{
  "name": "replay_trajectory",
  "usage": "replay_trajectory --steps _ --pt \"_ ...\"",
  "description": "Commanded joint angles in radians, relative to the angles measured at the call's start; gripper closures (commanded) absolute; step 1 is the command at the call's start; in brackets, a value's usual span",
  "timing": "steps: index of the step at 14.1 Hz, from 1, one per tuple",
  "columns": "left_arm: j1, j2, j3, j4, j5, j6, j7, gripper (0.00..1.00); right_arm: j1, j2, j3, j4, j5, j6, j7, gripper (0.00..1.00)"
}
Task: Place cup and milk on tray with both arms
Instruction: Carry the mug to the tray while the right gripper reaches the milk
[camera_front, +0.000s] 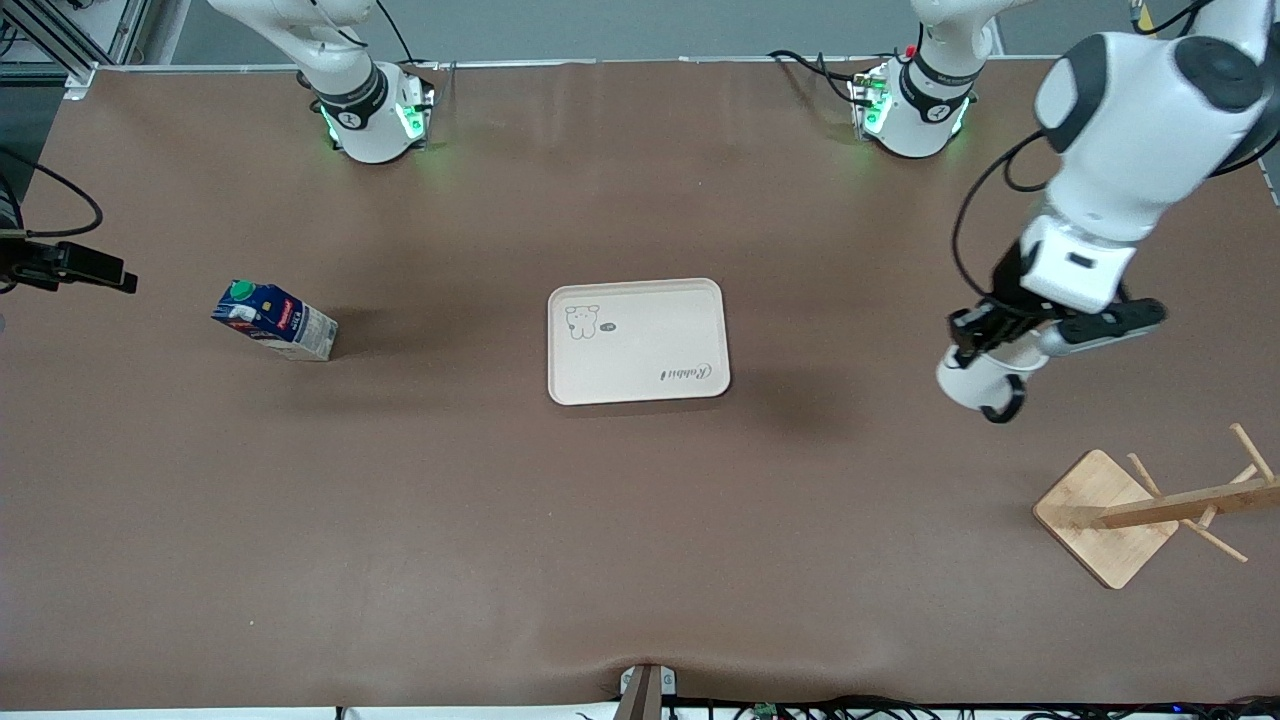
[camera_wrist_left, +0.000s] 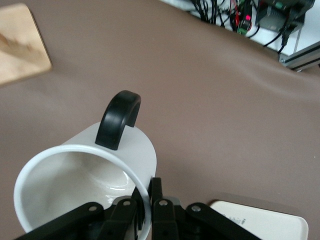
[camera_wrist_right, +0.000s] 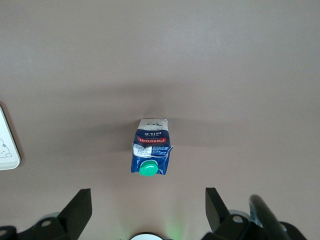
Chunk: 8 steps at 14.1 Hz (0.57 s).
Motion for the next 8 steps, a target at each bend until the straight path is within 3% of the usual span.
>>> replay_trajectory --steps 1,6,8 --pt "-0.010 0.127 -0.066 0.144 0.099 -0.106 -0.122 1.00 -0.043 -0.009 0.014 -0.028 0.000 -0.017 -0.011 0.00" --pt "-0.099 0.162 -0.068 0.169 0.122 -0.136 -0.124 1.00 -0.091 -0.016 0.014 -0.095 0.001 0.007 -0.032 0.00" --pt "-0.136 0.162 -0.068 0.157 0.122 -0.137 -0.145 1.00 -0.098 -0.024 0.015 -0.171 0.001 0.083 -0.034 0.00"
